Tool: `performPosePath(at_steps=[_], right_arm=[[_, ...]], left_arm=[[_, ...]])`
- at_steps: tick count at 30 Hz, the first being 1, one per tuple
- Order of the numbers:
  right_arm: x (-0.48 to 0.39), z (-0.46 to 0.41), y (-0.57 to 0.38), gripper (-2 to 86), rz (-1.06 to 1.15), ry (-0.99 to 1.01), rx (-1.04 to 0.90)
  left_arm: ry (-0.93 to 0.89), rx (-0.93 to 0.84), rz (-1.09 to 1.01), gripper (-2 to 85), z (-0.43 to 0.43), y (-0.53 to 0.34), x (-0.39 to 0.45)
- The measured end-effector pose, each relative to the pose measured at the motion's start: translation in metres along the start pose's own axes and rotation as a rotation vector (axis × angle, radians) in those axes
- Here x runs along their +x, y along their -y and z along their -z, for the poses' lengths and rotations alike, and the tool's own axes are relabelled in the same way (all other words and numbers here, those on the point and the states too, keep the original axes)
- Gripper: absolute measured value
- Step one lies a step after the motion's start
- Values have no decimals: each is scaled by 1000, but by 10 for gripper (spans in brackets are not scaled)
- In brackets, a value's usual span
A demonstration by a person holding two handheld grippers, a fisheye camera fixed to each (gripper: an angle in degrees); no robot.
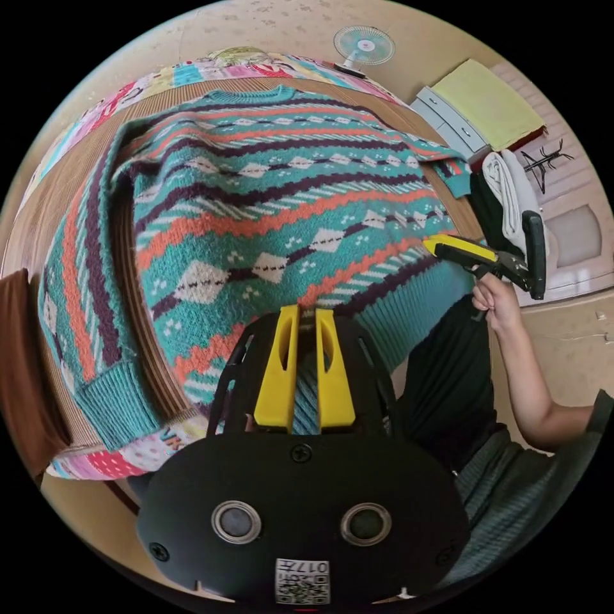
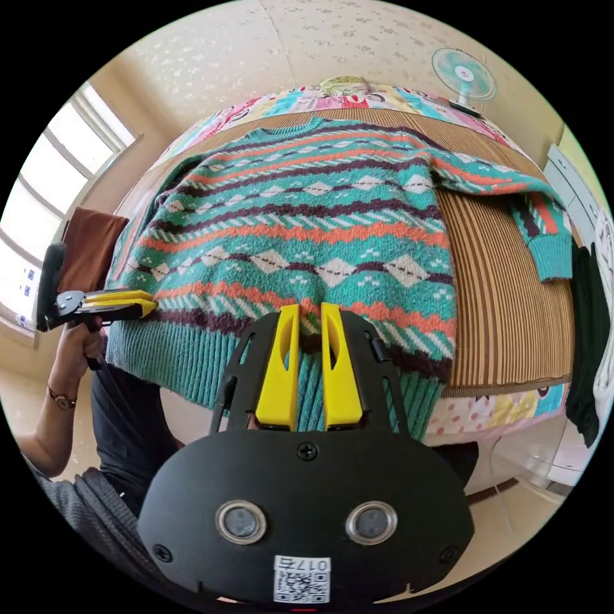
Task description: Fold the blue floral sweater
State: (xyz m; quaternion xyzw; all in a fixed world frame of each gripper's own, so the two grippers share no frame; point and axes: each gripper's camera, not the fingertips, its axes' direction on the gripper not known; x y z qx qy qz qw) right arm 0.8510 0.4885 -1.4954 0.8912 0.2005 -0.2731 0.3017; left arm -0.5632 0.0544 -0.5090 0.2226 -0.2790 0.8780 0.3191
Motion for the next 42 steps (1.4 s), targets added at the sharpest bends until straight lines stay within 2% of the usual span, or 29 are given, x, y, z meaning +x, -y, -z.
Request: performPosePath(at_steps=[2, 4, 6, 8, 11, 13, 15, 17, 19, 21, 22, 24, 26, 28, 30, 33, 34, 40, 42], right_arm=[[-11, 9, -27, 55, 53, -49, -51], [-14, 24, -59, 36, 48, -68, -77], [-10, 31, -78, 23, 29, -65, -109], [-3, 38, -93, 16, 15, -47, -118], [6, 56, -114, 13, 4, 11, -26], [7, 60, -118, 14, 27, 60, -7], [1, 61, -114, 13, 62, 64, -7], [-9, 76, -109, 9, 112, 59, 61], [-21, 113, -109, 7, 184, 92, 248], [-21, 129, -104, 6, 193, 81, 323], [-17, 128, -98, 5, 192, 46, 330], [-5, 110, -86, 4, 178, -50, 291], [10, 86, -80, 4, 139, -186, 243], [14, 80, -99, 4, 173, -314, 375], [20, 72, -110, 4, 146, -314, 419], [42, 27, -111, 4, 94, -236, 248], [47, 35, -115, 4, 83, -217, 268], [59, 43, -136, 4, 103, -223, 294], [72, 47, -140, 4, 89, -173, 292]], left_arm=[[-34, -4, -30, 44, 11, -31, 2], [-35, 79, -38, 63, 35, -71, -3], [16, 226, 55, 105, 76, -128, -30], [103, 254, 159, 115, 95, -161, -62], [232, 153, 309, 155, 89, -185, -117], [225, 73, 293, 159, 68, -187, -135], [354, 28, 267, 125, 56, -191, -135], [400, -9, 263, 68, 65, -199, -140], [292, 40, 311, 41, 92, -218, -155], [22, 159, 345, 34, 141, -252, -182], [-60, 206, 348, 33, 156, -262, -189], [-417, 434, 347, 34, 215, -302, -222], [-595, 606, 313, 36, 260, -326, -239], [-639, 700, 274, 38, 301, -333, -242], [-659, 714, 179, 39, 344, -309, -230], [-706, 692, 99, 40, 370, -247, -200], [-712, 678, 82, 40, 372, -230, -191], [-740, 510, -60, 62, 329, -39, -75], [-786, 475, -136, 125, 282, 19, -46]])
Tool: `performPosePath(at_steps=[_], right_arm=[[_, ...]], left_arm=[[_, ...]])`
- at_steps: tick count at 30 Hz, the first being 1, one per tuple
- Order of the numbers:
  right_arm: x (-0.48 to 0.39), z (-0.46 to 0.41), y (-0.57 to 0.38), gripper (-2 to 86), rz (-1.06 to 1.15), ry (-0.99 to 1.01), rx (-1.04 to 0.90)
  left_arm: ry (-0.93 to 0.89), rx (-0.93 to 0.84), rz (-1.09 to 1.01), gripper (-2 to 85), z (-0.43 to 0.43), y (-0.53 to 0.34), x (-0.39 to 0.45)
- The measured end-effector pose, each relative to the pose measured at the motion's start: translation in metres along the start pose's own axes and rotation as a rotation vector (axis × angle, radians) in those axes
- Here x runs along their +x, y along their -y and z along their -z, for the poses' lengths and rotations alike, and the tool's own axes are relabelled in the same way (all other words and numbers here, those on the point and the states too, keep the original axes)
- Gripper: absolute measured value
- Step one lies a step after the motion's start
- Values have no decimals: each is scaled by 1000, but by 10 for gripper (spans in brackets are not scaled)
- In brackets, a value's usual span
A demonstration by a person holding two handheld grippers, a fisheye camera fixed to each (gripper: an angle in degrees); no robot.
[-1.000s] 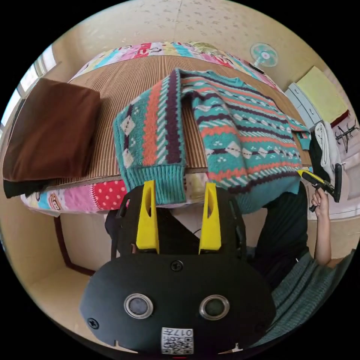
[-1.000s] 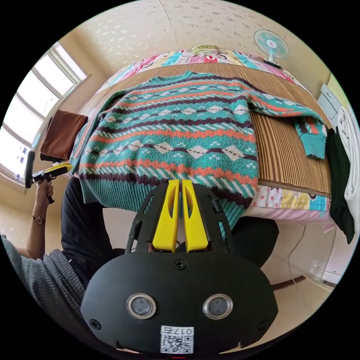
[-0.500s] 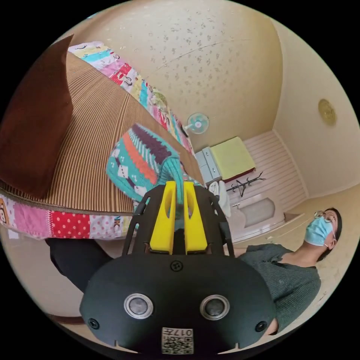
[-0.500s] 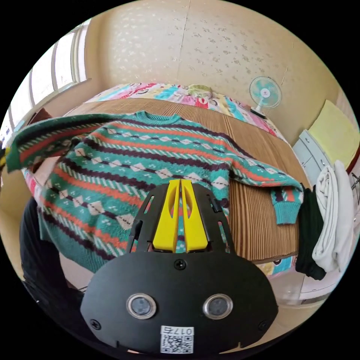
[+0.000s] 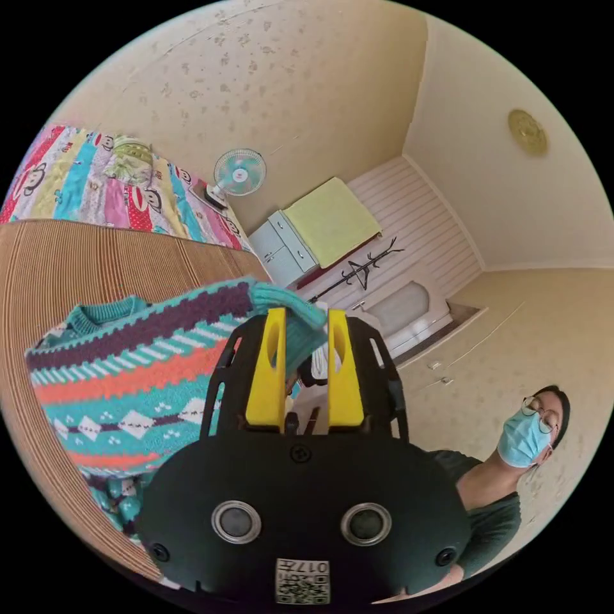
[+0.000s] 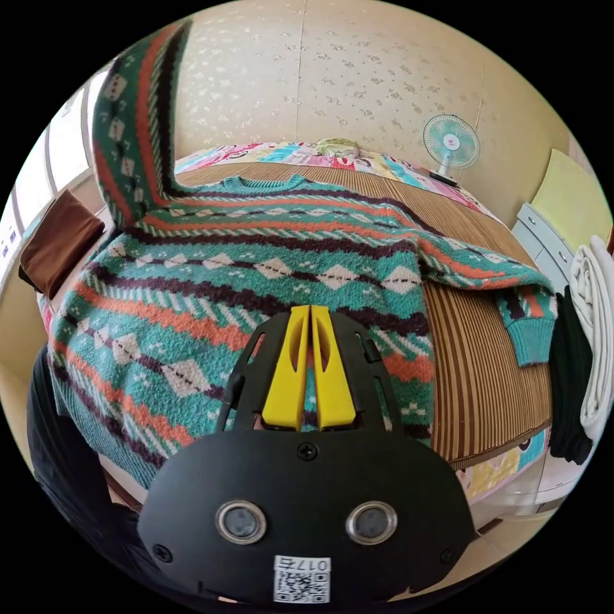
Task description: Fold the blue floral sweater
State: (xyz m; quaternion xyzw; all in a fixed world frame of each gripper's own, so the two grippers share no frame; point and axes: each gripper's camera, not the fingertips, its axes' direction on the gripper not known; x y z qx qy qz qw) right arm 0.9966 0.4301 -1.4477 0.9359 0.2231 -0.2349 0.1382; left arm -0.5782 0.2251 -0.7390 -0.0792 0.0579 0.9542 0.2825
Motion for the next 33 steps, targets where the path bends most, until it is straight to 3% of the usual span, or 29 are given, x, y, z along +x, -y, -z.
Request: performPosePath(at_steps=[4, 7, 9, 12, 14, 18, 26, 29, 33], right_arm=[[44, 6, -8, 4, -82, 185, 7], [82, 6, -16, 4, -162, 351, 17], [97, 5, -19, 4, -196, 419, 19], [105, 9, -21, 4, -197, 419, 25], [104, 11, -19, 3, -183, 385, 20], [114, 14, -18, 4, -188, 398, 16], [140, 24, 5, 20, -281, 464, -83], [190, 58, 13, 53, -418, 534, 11], [307, 103, 18, 129, -751, 422, 123]], left_arm=[[27, -30, 24, 132, -61, -32, -34], [398, -74, 17, 135, -73, -103, -43], [738, -121, 38, 140, -69, -166, -54], [1013, -190, 138, 137, -52, -245, -81], [1081, -207, 177, 118, -40, -291, -94], [982, -61, 170, 98, -18, -357, -85], [914, 52, 220, 47, 7, -399, -82], [866, 69, 254, 38, 15, -408, -84], [902, 70, 228, 37, 10, -417, -70]])
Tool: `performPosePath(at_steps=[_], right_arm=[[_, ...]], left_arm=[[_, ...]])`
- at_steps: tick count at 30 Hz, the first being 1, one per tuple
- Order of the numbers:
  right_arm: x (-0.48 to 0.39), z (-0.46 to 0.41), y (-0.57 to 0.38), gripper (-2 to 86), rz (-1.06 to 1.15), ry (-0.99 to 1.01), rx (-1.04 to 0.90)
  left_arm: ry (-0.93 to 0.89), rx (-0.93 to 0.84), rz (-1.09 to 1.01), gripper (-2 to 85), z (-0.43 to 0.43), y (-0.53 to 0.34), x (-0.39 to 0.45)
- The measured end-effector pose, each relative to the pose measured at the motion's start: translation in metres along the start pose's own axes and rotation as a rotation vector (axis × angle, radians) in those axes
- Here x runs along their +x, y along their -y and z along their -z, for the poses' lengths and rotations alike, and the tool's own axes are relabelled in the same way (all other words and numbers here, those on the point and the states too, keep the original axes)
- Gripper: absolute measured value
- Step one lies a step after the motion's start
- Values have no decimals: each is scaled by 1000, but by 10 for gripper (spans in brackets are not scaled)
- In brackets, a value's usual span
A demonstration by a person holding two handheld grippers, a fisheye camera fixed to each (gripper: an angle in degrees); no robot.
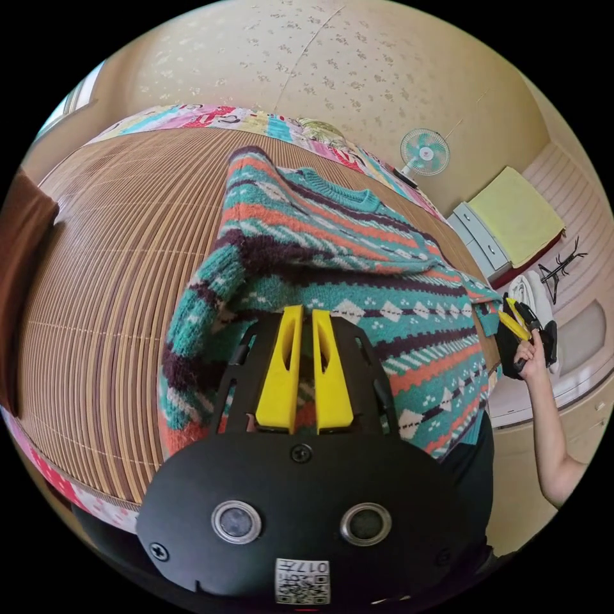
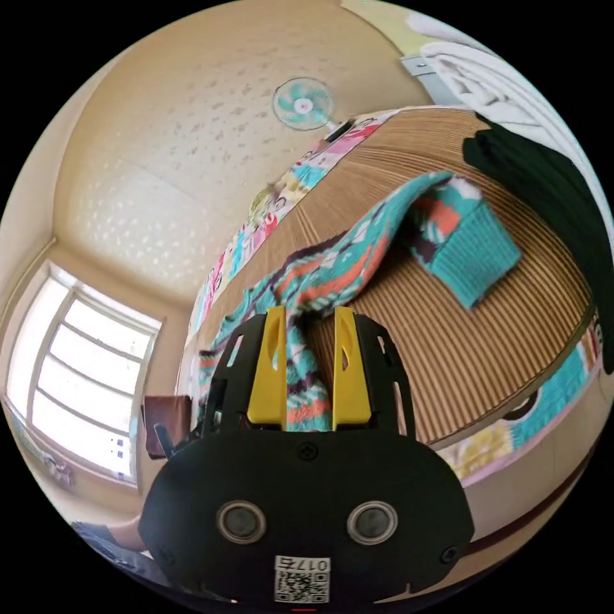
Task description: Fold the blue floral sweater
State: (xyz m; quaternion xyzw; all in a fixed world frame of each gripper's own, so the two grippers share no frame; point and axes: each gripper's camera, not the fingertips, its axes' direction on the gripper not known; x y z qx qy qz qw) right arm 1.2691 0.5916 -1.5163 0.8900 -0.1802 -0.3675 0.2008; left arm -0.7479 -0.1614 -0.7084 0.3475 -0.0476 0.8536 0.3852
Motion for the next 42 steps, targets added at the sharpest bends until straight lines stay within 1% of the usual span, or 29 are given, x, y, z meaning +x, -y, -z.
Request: performPosePath(at_steps=[3, 5, 6, 8, 9, 10, 11, 13, 14, 15, 16, 17, 19, 20, 21, 22, 23, 25, 26, 27, 28, 32, 35, 38, 40, 42], right_arm=[[39, 21, 61, 159, -143, -4, 23], [56, 21, 87, 158, -212, 20, 18], [61, 16, 102, 149, -241, 25, 3], [57, 7, 119, 97, -247, -22, -12], [42, 4, 128, 68, -230, -97, 2], [11, 3, 133, 51, -172, -206, 49], [-11, 2, 134, 47, -111, -254, 84], [-126, -22, 122, 40, 214, -390, 167], [-157, -30, 115, 40, 295, -403, 181], [-217, -47, 94, 39, 455, -398, 210], [-270, -65, 67, 39, 570, -353, 244], [-293, -74, 52, 39, 615, -319, 258], [-366, -127, -16, 47, 779, -179, 258], [-379, -146, -34, 49, 811, -153, 237], [-396, -188, -67, 54, 866, -118, 155], [-402, -236, -98, 58, 898, -102, 25], [-401, -261, -113, 61, 909, -102, -60], [-384, -349, -164, 70, 925, -145, -422], [-380, -353, -172, 72, 930, -140, -414], [-383, -336, -178, 77, 939, -126, -302], [-391, -322, -176, 86, 946, -107, -249], [-419, -292, -158, 115, 972, -54, -246], [-416, -261, -144, 117, 883, -6, -242], [-382, -222, -153, 118, 761, -88, -200], [-343, -196, -182, 117, 683, -247, -181], [-314, -180, -210, 116, 635, -329, -213]], left_arm=[[39, 9, -17, 36, 3, -7, 10], [41, 7, -16, 35, 5, -10, 12], [38, 7, -14, 34, 6, -11, 13], [32, 6, -12, 32, 9, -13, 15], [29, 7, -11, 29, 10, -15, 16], [29, 7, -11, 28, 11, -15, 17], [37, 7, -13, 25, 11, -17, 20], [70, 8, -28, 21, 12, -18, 29], [101, 7, -41, 19, 12, -19, 37], [133, 4, -54, 18, 12, -19, 46], [150, 3, -60, 18, 13, -20, 50], [182, 2, -74, 18, 13, -20, 58], [210, 1, -87, 18, 13, -21, 67], [208, 0, -85, 19, 14, -20, 69], [193, -1, -78, 18, 15, -20, 68], [185, -1, -74, 19, 16, -19, 68], [172, -2, -68, 19, 17, -19, 68], [168, -5, -65, 20, 17, -18, 70], [169, -2, -66, 20, 18, -17, 72], [175, 0, -69, 19, 18, -17, 75], [179, 1, -72, 19, 18, -17, 77], [199, 1, -80, 19, 18, -12, 88], [162, 1, -64, 20, 21, -7, 87], [156, 1, -62, 20, 22, -1, 91], [184, -1, -75, 20, 21, 2, 99], [188, -1, -76, 20, 22, 7, 104]])
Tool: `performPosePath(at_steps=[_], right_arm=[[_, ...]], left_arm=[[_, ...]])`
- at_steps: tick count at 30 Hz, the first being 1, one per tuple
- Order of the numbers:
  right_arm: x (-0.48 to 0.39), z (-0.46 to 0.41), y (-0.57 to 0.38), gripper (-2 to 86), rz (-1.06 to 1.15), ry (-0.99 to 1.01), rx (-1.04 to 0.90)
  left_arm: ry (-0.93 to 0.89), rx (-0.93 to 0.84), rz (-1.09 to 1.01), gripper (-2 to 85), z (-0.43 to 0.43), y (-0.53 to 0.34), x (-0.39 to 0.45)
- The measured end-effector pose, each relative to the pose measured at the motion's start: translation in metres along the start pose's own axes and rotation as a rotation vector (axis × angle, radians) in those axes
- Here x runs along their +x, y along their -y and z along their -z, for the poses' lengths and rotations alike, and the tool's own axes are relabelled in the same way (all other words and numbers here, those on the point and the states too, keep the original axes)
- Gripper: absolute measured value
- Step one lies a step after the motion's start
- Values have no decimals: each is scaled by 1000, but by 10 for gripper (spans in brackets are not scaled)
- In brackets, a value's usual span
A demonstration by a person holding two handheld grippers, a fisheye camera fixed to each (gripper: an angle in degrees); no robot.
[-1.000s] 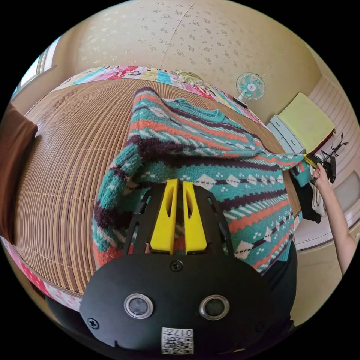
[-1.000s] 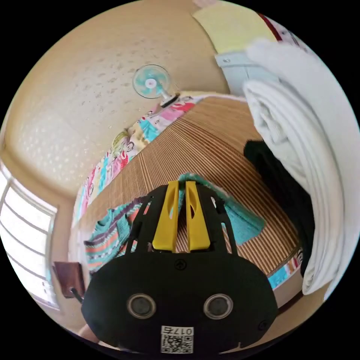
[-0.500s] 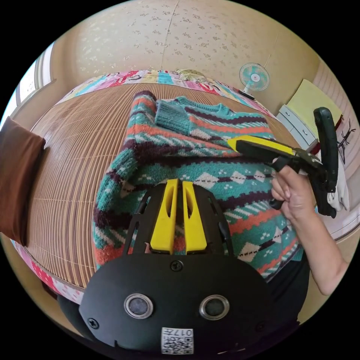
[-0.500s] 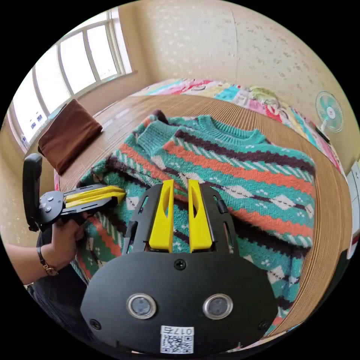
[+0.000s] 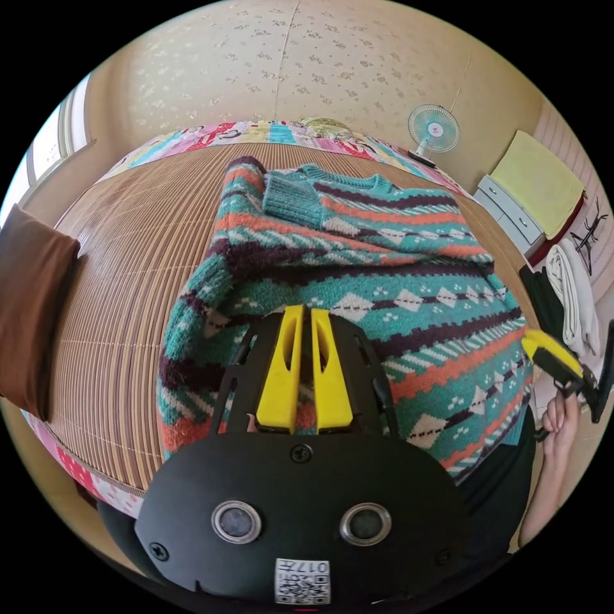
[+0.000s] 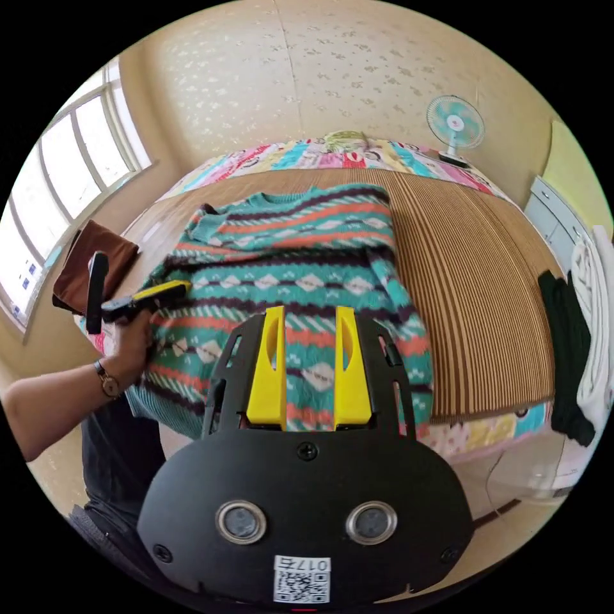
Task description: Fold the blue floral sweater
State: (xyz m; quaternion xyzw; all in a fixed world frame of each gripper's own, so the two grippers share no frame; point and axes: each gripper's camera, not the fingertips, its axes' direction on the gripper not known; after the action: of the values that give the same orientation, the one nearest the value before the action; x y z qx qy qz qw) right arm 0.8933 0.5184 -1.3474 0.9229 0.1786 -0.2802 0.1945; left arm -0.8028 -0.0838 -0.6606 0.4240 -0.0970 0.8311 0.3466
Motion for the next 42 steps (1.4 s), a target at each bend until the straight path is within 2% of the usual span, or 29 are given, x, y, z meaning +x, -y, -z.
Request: performPosePath(at_steps=[4, 6, 11, 13, 16, 20, 22, 24, 28, 30, 33, 37, 40, 42], right_arm=[[13, 24, -81, 110, -8, -73, -34], [33, 40, -92, 111, -49, -145, -38], [91, 89, -84, 114, -164, -84, -51], [97, 113, -83, 115, -161, -105, -26], [96, 125, -94, 113, -154, -138, -22], [105, 118, -117, 114, -185, -111, -68], [116, 115, -129, 116, -218, -48, -83], [125, 113, -131, 118, -245, 6, -83], [136, 101, -110, 122, -278, 45, -120], [132, 100, -98, 124, -258, 51, -111], [126, 101, -83, 130, -245, 89, -108], [125, 95, -78, 146, -223, 145, -204], [126, 92, -80, 152, -177, 210, -255], [126, 85, -81, 155, -155, 190, -299]], left_arm=[[3, -1, -2, 20, 2, 10, 5], [18, -6, -8, 19, 3, 18, 11], [114, -43, -122, 4, 16, 39, 44], [14, -57, -201, 2, 36, 40, 44], [-139, 45, -222, 20, 97, 15, 14], [-212, 56, -64, 98, 155, -51, -63], [-237, 0, -27, 117, 161, -77, -88], [-244, -223, -49, 135, 141, -95, -99], [-229, -377, -81, 148, 104, -105, -96], [-286, -475, -39, 133, 74, -96, -102], [-430, -445, -7, 50, 64, -82, -115], [-629, -441, 29, 41, 78, -72, -136], [-792, -371, 29, 40, 114, -67, -158], [-963, -260, 83, 40, 142, -63, -182]])
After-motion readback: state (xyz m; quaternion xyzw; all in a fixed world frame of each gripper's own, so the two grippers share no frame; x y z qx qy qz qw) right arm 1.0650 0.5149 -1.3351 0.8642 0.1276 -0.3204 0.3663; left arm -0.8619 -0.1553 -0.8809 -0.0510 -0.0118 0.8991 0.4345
